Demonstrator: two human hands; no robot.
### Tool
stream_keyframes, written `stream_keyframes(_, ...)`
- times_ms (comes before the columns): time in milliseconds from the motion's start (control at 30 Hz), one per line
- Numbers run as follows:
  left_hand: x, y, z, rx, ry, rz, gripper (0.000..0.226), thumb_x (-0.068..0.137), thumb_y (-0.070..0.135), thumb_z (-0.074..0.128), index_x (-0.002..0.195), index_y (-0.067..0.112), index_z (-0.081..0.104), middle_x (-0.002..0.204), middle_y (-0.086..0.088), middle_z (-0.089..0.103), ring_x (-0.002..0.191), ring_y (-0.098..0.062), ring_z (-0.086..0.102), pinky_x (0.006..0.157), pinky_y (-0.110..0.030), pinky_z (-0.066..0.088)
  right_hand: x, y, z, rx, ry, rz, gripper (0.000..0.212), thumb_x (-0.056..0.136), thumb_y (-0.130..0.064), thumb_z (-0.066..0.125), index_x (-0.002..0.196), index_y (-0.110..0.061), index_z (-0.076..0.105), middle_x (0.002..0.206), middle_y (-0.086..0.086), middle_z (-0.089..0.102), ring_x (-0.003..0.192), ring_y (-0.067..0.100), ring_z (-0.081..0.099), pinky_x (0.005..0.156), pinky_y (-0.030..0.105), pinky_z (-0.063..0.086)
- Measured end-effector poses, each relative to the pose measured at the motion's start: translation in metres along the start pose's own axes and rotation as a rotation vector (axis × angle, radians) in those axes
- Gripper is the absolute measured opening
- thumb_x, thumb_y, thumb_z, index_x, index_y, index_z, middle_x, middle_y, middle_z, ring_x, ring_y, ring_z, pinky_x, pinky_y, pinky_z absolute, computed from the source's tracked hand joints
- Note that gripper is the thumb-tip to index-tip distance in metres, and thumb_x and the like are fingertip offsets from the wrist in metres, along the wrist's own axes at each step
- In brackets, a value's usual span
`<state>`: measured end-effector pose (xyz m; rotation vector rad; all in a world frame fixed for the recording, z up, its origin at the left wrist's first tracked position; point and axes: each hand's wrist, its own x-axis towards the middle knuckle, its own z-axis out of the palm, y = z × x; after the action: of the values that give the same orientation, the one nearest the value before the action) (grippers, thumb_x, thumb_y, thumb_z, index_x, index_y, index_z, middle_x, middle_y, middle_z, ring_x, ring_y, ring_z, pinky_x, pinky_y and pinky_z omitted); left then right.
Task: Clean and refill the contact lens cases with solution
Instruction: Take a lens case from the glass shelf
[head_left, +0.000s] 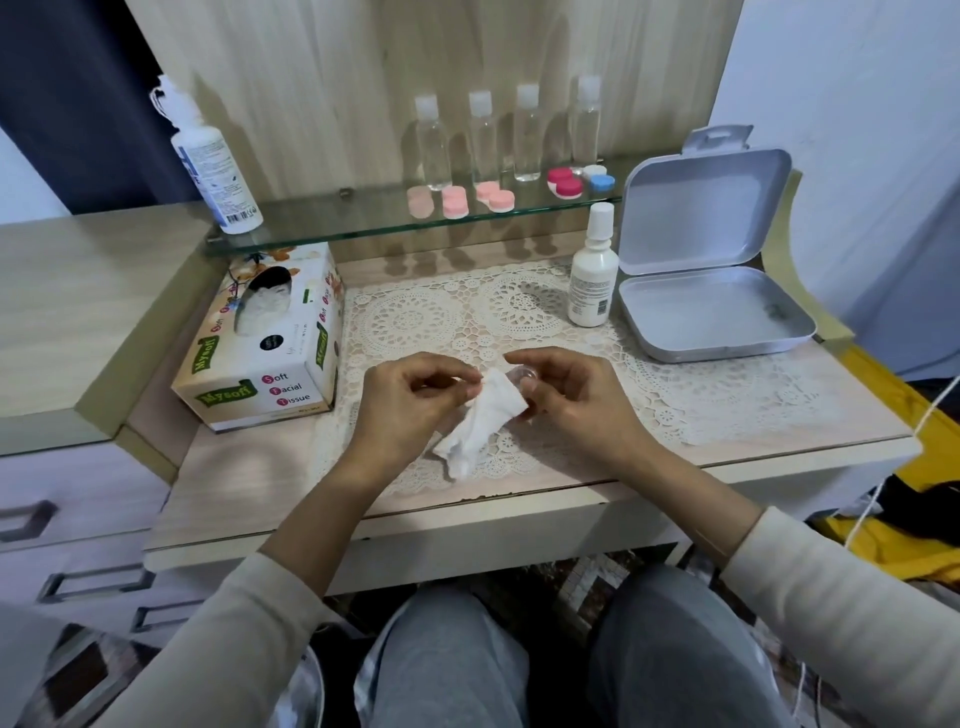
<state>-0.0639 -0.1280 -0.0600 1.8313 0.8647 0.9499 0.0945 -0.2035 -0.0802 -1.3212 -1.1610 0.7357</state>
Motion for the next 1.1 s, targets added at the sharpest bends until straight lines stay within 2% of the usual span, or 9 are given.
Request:
stream_keyframes(133,0.002,-0.004,-0.002,0.070,0.021,0.033,0.025,0.073,-0.007,0.070,0.076,0.017,0.071,0.082,0.004,0.068,0.073,-0.003,0.064,0.067,-0.012,0.049,0.000,-0.001,-0.001,0.039,0.049,0.005,0.017,0.088,0.005,0.054,0.099,-0.005,0.063,0.080,0.008,0.066,0.058,0.011,0.062,0.058,0.021,0.052)
stream_keyframes(367,0.007,-0.003,-0.004,0.139,0.138,0.009,0.022,0.074,-0.002,0.072,0.076,0.019,0.066,0.077,0.009,0.066,0.066,0.000,0.059,0.067,-0.012,0.050,-0.001,-0.008,-0.006,0.084,0.126,-0.036,0.017,0.087,0.003,0.056,0.100,-0.007,0.062,0.074,0.002,0.065,0.058,0.010,0.063,0.058,0.027,0.056)
stream_keyframes(433,0.007,0.000,-0.004,0.051,0.111,-0.007,0.026,0.072,-0.004,0.073,0.077,0.020,0.064,0.078,0.006,0.066,0.069,0.000,0.061,0.068,-0.013,0.050,-0.001,-0.009,-0.005,0.054,0.108,-0.042,0.017,0.087,0.001,0.057,0.099,-0.009,0.063,0.073,0.006,0.066,0.058,0.012,0.064,0.058,0.029,0.057)
stream_keyframes(567,0.003,0.007,-0.002,-0.103,0.028,-0.015,0.027,0.069,-0.006,0.073,0.080,0.016,0.065,0.079,0.001,0.066,0.071,-0.003,0.063,0.070,-0.014,0.050,-0.001,-0.009,-0.002,0.021,0.082,-0.031,0.014,0.087,-0.002,0.059,0.097,-0.010,0.064,0.070,0.013,0.066,0.059,0.016,0.064,0.056,0.022,0.054)
stream_keyframes(700,0.002,0.005,0.002,-0.111,0.012,-0.046,0.031,0.069,-0.005,0.074,0.087,0.019,0.066,0.085,0.001,0.065,0.067,-0.003,0.061,0.067,-0.016,0.051,-0.001,-0.007,-0.001,0.037,0.067,-0.017,0.014,0.086,0.000,0.058,0.097,-0.008,0.065,0.067,0.012,0.065,0.058,0.015,0.065,0.059,0.023,0.055)
stream_keyframes(800,0.002,0.001,0.003,-0.059,0.001,-0.096,0.031,0.070,0.003,0.076,0.093,0.022,0.069,0.095,0.000,0.068,0.075,-0.009,0.065,0.067,-0.020,0.053,-0.002,-0.005,-0.003,0.026,0.053,-0.032,0.015,0.087,0.001,0.058,0.095,-0.009,0.065,0.066,0.011,0.065,0.059,0.019,0.065,0.062,0.027,0.056)
stream_keyframes(900,0.001,0.000,0.007,-0.162,-0.079,-0.212,0.031,0.073,0.000,0.071,0.102,0.010,0.068,0.090,-0.009,0.071,0.074,-0.012,0.069,0.064,-0.018,0.053,-0.002,-0.002,-0.001,-0.039,0.068,-0.063,0.018,0.085,0.002,0.059,0.093,-0.011,0.066,0.072,0.012,0.067,0.059,0.015,0.065,0.063,0.026,0.056)
stream_keyframes(1000,0.002,-0.001,0.012,-0.166,-0.048,-0.223,0.029,0.074,-0.001,0.071,0.102,-0.001,0.067,0.089,-0.013,0.071,0.073,-0.013,0.069,0.063,-0.019,0.054,-0.004,0.003,0.001,-0.103,0.096,-0.092,0.021,0.083,0.001,0.063,0.096,-0.015,0.069,0.078,0.008,0.069,0.062,0.008,0.062,0.059,0.018,0.050)
stream_keyframes(1100,0.004,-0.003,0.014,-0.124,-0.027,-0.205,0.025,0.078,-0.001,0.068,0.103,0.000,0.068,0.090,-0.011,0.070,0.070,-0.006,0.067,0.061,-0.015,0.051,-0.004,0.007,0.000,-0.044,0.119,-0.094,0.028,0.082,0.002,0.064,0.094,-0.024,0.065,0.080,0.011,0.068,0.069,0.020,0.064,0.064,0.029,0.053)
